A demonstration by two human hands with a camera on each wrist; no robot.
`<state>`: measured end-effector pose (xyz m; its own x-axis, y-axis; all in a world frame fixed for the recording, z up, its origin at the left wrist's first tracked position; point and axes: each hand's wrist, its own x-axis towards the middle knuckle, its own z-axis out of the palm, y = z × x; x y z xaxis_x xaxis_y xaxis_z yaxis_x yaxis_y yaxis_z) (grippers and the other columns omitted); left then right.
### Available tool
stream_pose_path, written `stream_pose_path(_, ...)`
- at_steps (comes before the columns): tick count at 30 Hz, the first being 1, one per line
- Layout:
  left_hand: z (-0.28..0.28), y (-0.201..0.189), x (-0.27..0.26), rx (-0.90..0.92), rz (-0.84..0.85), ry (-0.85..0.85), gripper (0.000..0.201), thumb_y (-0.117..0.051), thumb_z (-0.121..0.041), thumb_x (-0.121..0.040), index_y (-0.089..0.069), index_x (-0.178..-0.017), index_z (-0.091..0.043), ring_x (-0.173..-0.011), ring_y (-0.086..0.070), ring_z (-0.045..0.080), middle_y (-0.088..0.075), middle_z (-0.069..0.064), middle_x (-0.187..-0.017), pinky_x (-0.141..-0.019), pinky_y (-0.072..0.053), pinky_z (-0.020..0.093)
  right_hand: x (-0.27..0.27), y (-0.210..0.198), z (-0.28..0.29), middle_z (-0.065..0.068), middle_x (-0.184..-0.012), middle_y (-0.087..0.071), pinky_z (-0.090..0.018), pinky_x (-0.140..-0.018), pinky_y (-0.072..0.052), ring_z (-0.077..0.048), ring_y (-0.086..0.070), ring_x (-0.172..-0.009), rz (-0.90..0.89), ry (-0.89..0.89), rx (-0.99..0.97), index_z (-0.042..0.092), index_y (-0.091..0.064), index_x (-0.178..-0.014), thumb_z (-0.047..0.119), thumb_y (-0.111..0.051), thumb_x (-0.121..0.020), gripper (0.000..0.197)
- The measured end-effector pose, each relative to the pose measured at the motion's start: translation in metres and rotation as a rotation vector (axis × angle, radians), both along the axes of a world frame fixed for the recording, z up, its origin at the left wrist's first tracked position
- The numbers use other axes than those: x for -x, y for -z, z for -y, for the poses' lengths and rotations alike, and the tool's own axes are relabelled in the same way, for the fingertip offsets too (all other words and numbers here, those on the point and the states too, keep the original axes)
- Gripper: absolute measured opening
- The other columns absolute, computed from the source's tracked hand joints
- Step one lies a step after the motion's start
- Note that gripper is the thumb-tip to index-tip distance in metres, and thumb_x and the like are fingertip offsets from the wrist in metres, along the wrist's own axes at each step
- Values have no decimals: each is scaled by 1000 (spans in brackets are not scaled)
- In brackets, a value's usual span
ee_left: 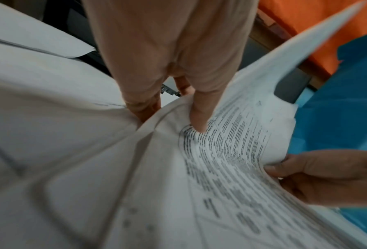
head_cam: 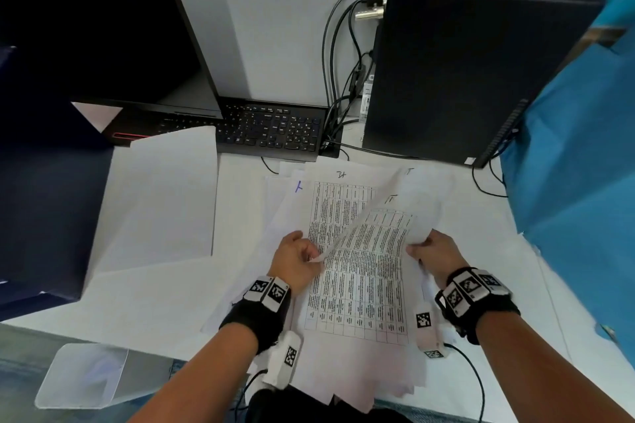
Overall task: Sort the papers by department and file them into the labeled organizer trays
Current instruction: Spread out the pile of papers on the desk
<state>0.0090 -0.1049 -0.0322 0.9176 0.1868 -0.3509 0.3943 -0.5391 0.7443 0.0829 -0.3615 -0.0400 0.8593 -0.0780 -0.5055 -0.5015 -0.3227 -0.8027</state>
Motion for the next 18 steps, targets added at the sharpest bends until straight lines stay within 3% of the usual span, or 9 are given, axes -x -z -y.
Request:
stream_pose_path(2, 1, 0, -2, -34, -25, -3, 23, -79, -22, -71, -63, -82, -10, -138, -32, 24, -36, 15, -146, -110, -31, 30, -1, 0, 0, -10, -96, -67, -33, -77, -49, -24, -60, -90, -19, -3, 11, 5, -67, -104, -9, -60, -82, 26)
stream_pose_path(3, 1, 0, -5, -59, -42, 1, 40, -79, -28, -72, -64, -98, -2, -136, -33, 27, -35, 16, -146, -110, -33, 36, -1, 0, -1, -11, -99, -67, -35, -84, -50, -25, -61, -93, -27, -20, 28, 5, -67, -104, -9, -60, -83, 27)
stream_pose_path(4, 0, 1, -8, -47, -56, -9, 49, -78, -31, -72, -61, -105, 0, -128, -41, 29, -43, 18, -138, -104, -40, 38, -3, 1, 0, -12, -100, -67, -37, -88, -50, -26, -62, -95, -34, -38, 36, 5, -67, -104, -8, -59, -83, 26)
stream_pose_path(5, -2, -1, -12, -13, -38, -35, 45, -78, -31, -72, -60, -101, -2, -113, -51, 28, -54, 16, -120, -90, -47, 36, -3, 2, 0, -12, -101, -68, -38, -90, -51, -27, -62, -96, -53, -63, 56, 4, -67, -104, -7, -58, -84, 24)
stream_pose_path(6, -3, -4, -16, 37, -33, -56, 36, -78, -29, -73, -58, -94, -8, -96, -56, 26, -59, 10, -100, -77, -49, 30, -3, 2, 0, -11, -99, -68, -39, -88, -53, -27, -63, -93, -64, -85, 73, 5, -67, -99, -4, -58, -85, 19)
stream_pose_path(7, -5, -6, -21, 78, -34, -72, 33, -78, -28, -73, -56, -92, -13, -88, -59, 25, -61, 5, -92, -72, -50, 28, -4, 0, -1, -10, -94, -68, -36, -81, -54, -25, -64, -87, -79, -108, 89, 8, -66, -90, 0, -59, -87, 11)
stream_pose_path(10, -12, -8, -35, 185, -38, -145, 39, -77, -23, -75, -51, -104, -19, -98, -63, 21, -65, 1, -104, -90, -51, 35, -4, -2, -5, -5, -79, -64, -30, -65, -51, -23, -61, -74, -63, -222, 178, 11, -61, -77, 19, -61, -90, 15)
stream_pose_path(14, -15, -4, -49, 253, -60, -183, 59, -79, -22, -71, -48, -122, -17, -104, -61, 20, -63, -1, -114, -96, -49, 36, 1, -11, -9, 4, -72, -52, -20, -57, -36, -12, -50, -67, -61, -405, 341, 18, -48, -68, 21, -55, -94, 28)
stream_pose_path(18, -12, -3, -55, 228, -69, -170, 68, -79, -14, -70, -46, -130, -16, -110, -58, 22, -61, 2, -119, -98, -46, 35, 0, -10, -6, -14, -96, -66, -33, -77, -51, -27, -63, -88, -75, -498, 401, -1, -63, -92, 24, -60, -89, 25)
